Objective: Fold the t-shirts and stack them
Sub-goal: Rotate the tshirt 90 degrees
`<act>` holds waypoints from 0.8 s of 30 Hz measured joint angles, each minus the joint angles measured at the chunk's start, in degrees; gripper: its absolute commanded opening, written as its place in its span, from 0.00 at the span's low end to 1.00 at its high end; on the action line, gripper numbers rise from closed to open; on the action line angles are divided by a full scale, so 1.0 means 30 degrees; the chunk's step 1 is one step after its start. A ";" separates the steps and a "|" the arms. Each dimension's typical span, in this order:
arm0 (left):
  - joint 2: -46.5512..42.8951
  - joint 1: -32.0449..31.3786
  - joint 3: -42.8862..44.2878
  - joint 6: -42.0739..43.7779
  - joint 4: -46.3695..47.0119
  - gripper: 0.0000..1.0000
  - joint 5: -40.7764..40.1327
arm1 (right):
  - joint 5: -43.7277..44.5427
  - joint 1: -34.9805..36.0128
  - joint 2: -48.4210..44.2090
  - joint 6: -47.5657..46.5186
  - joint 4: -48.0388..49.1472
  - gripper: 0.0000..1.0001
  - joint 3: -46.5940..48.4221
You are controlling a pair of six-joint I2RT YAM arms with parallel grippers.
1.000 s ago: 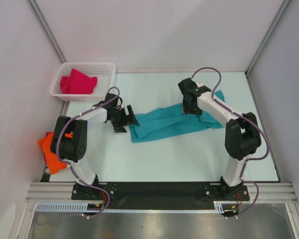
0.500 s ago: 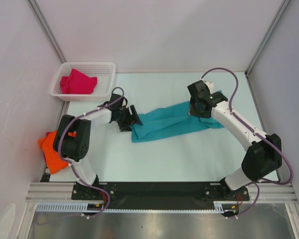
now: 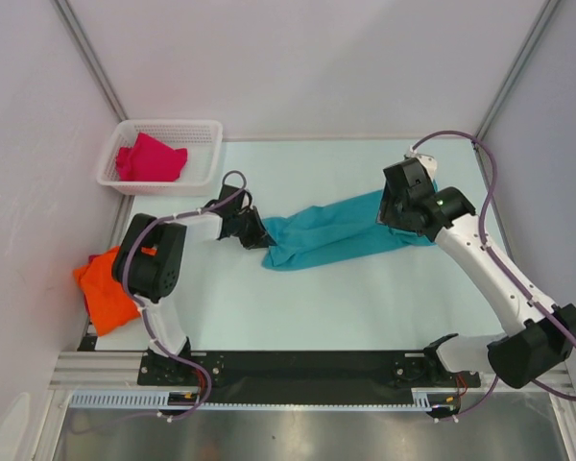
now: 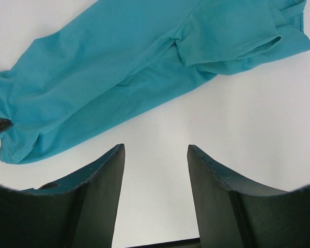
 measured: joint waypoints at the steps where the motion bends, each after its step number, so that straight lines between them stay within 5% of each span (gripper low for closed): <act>1: -0.0321 -0.0058 -0.0474 -0.0109 0.0408 0.00 -0.0233 | 0.0022 0.0000 -0.0029 -0.0015 -0.0066 0.58 0.0029; 14: -1.0622 -0.2120 -0.8276 -0.1931 -0.1370 0.00 -0.2463 | -0.1151 0.0036 0.3810 -0.0357 0.0721 0.57 0.2302; 22: -1.2371 -0.6054 -1.0892 -0.4058 -0.1253 0.00 -0.3759 | -0.1887 0.0794 0.5136 0.0080 0.0998 0.57 0.3264; 24: -1.2400 -0.6805 -1.1540 -0.4714 -0.0874 0.19 -0.3905 | -0.1851 0.1071 0.5253 0.0211 0.0991 0.57 0.3359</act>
